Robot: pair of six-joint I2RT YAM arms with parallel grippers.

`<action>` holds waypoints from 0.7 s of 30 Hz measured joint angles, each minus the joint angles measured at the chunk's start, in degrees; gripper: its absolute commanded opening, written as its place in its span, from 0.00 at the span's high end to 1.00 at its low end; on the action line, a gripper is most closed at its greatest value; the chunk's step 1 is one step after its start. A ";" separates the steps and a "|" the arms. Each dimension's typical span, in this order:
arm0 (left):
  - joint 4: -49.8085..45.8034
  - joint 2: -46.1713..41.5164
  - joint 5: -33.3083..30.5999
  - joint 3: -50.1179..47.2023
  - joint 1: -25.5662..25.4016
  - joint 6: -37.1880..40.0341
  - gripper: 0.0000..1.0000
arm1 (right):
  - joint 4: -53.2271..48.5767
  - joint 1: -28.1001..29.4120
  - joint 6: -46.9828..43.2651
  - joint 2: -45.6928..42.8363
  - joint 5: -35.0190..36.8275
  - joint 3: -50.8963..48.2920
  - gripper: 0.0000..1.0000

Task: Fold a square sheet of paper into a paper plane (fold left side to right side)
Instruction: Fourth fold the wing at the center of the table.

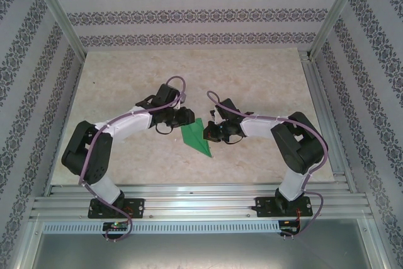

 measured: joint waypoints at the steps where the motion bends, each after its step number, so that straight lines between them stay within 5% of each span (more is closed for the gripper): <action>1: 0.00 0.11 -0.04 -1.11 0.00 0.02 0.83 | -0.02 0.00 -0.11 0.04 0.00 0.00 0.97; 21: 1.73 8.39 0.31 -4.37 0.00 -0.02 0.88 | -1.36 0.33 -3.17 1.86 -0.04 2.36 0.96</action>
